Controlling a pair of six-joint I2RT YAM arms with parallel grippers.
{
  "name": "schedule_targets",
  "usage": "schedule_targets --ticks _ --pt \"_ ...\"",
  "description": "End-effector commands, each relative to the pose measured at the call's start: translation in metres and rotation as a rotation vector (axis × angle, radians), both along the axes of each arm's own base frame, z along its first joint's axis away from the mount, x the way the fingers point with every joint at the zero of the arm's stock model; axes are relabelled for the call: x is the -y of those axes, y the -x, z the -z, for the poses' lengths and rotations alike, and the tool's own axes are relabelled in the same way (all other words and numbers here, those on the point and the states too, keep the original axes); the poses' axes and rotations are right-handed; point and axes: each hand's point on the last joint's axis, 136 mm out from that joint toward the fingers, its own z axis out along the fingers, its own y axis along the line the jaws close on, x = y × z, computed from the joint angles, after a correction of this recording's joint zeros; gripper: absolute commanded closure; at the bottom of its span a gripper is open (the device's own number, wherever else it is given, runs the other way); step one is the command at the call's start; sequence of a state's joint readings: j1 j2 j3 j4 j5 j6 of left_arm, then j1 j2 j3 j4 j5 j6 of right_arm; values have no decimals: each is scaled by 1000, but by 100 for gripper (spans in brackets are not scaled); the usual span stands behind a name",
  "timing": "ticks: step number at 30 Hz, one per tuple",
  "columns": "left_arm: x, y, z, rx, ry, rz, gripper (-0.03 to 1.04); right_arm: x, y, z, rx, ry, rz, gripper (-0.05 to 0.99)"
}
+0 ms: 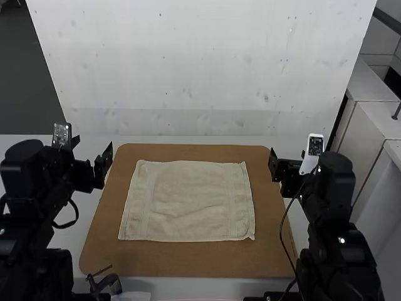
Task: Fold the towel.
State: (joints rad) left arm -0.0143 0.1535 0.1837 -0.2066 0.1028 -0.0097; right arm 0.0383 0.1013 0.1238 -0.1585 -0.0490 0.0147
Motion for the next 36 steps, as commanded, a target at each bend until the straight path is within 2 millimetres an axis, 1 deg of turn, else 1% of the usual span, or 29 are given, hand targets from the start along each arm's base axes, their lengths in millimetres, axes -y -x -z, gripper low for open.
schedule_targets --ticks 1,6,9,11,13,16,19,24,25,29,32,36 --pt "6 -4 -15 -29 23 26 3 -11 0 -21 -15 -13 -56 -3" --pt "6 -18 -18 -107 23 20 4 -14 -9 -24 -101 -16 -69 -3" --pt "7 -27 -15 -161 20 21 4 -17 -20 -22 -178 -17 -80 -3" --pt "11 -35 -9 -213 16 34 2 -19 -31 -18 -243 -17 -85 -3" --pt "17 -45 -2 -270 12 50 2 -23 -42 -9 -318 -14 -96 -3" --pt "25 -56 9 -336 -6 79 2 -33 -58 14 -452 -3 -124 -3" --pt "34 -66 22 -393 -39 113 3 -39 -76 37 -553 11 -132 -3" --pt "42 -83 43 -430 -90 135 4 -50 -104 71 -657 53 -132 -3" --pt "42 -87 49 -438 -108 132 4 -54 -109 76 -667 66 -129 -3" --pt "38 -100 63 -471 -126 101 4 -56 -128 91 -693 124 -87 -3" --pt "36 -107 65 -463 -119 87 4 -61 -140 103 -719 133 -62 -2" --pt "34 -110 68 -464 -118 75 4 -69 -153 121 -752 145 -41 -2"
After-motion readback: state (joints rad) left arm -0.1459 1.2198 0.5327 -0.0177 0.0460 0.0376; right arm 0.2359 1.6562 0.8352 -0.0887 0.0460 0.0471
